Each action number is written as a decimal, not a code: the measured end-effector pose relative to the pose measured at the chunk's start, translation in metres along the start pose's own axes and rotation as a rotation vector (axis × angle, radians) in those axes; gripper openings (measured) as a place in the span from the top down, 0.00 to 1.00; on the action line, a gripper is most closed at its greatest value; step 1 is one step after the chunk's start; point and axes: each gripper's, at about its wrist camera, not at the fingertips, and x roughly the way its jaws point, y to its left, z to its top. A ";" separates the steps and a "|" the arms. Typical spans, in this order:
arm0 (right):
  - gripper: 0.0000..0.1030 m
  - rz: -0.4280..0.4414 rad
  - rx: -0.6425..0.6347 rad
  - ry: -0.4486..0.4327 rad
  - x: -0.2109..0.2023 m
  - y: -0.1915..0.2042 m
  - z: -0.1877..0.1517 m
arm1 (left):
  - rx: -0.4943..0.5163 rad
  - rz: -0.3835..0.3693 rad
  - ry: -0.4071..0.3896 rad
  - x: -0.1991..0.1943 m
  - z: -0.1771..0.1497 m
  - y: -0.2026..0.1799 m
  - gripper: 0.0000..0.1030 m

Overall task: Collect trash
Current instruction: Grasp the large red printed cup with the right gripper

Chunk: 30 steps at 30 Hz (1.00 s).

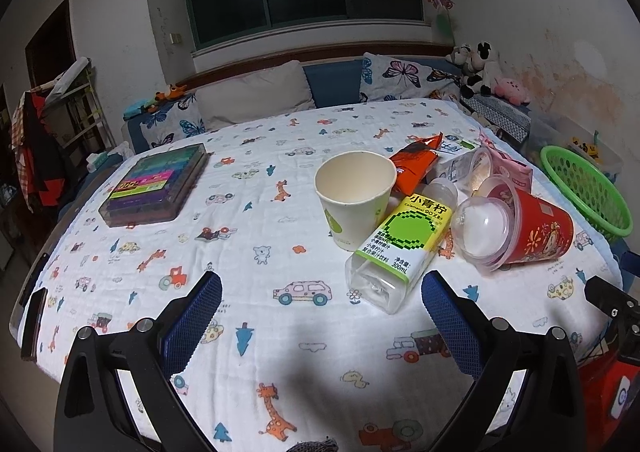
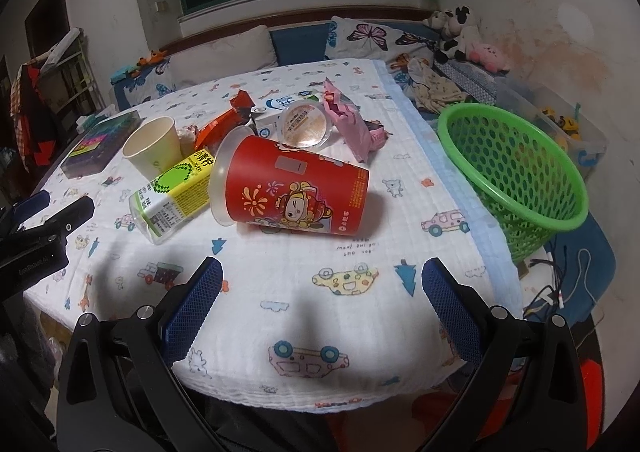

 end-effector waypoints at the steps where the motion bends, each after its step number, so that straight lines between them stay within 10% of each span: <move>1: 0.04 0.000 -0.003 0.001 0.002 0.000 0.001 | 0.001 -0.002 0.001 0.001 0.001 0.000 0.06; 13: 0.04 0.058 -0.117 0.016 0.017 0.004 0.020 | 0.023 -0.041 0.035 0.018 0.016 0.006 0.06; 30: 0.04 0.168 -0.725 0.097 0.074 0.027 0.045 | 0.088 -0.230 0.095 0.047 0.031 -0.004 0.06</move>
